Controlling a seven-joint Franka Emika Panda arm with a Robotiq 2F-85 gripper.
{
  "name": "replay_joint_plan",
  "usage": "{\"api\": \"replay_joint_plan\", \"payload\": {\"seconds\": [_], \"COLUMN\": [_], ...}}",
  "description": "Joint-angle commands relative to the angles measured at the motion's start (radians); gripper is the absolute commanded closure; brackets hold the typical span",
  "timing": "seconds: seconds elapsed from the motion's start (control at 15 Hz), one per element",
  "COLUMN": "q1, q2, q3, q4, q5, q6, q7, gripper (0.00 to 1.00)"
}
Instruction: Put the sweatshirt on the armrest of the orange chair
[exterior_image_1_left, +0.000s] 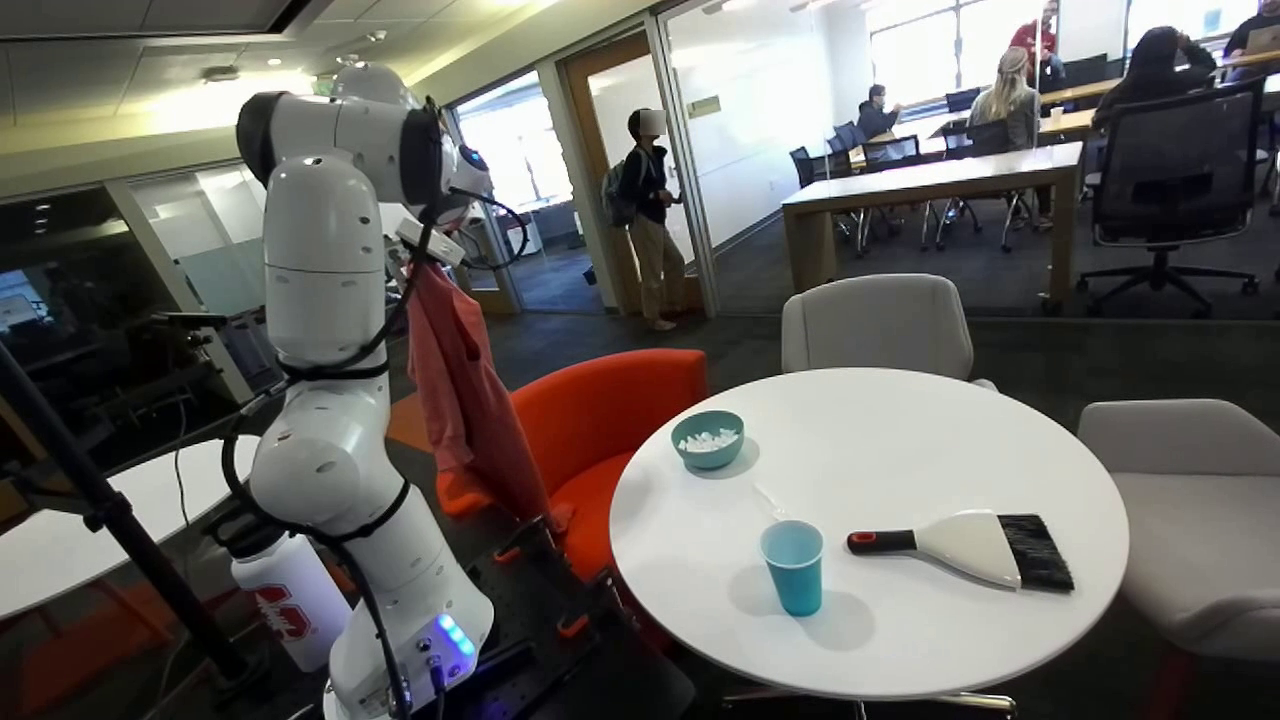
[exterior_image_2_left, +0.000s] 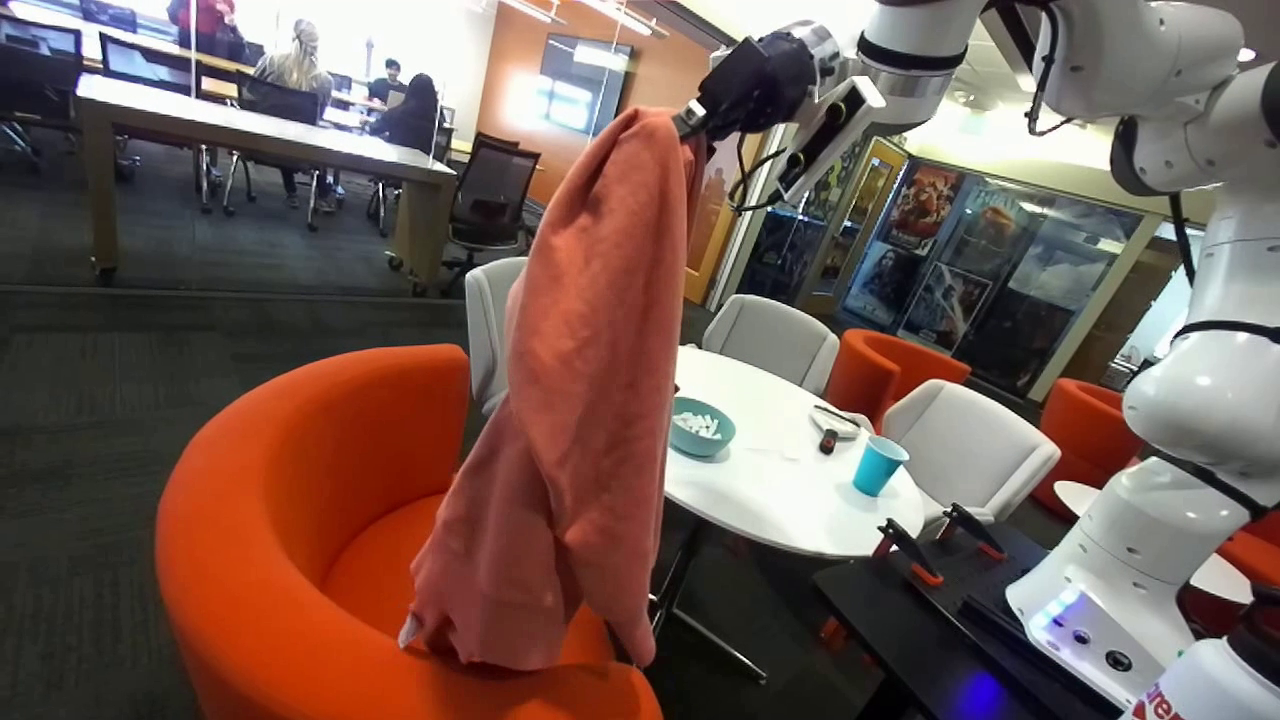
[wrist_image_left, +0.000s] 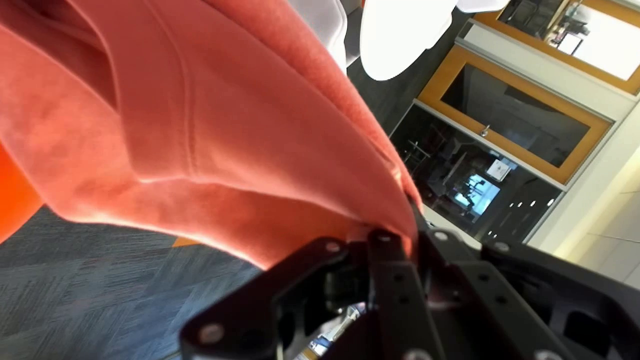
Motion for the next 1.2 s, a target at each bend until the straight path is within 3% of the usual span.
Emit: {"api": "replay_joint_plan", "payload": {"seconds": [0.0,0.13,0.53,0.8,1.13], "q1": [0.000,0.023,0.161,0.317,0.485], "q2": [0.001,0.006,0.048,0.039,0.163], "q3": [-0.001,-0.014,-0.010,-0.122,-0.287], "q4": [0.001,0.006,-0.034,-0.036,0.008], "q5": [0.000,-0.017,-0.059,-0.064,-0.066], "q6": [0.000,-0.011,-0.033,-0.035,-0.043], "q7": [0.000,0.006,-0.009,-0.012,-0.064], "gripper": [0.92,0.98,0.98,0.98,0.98]}}
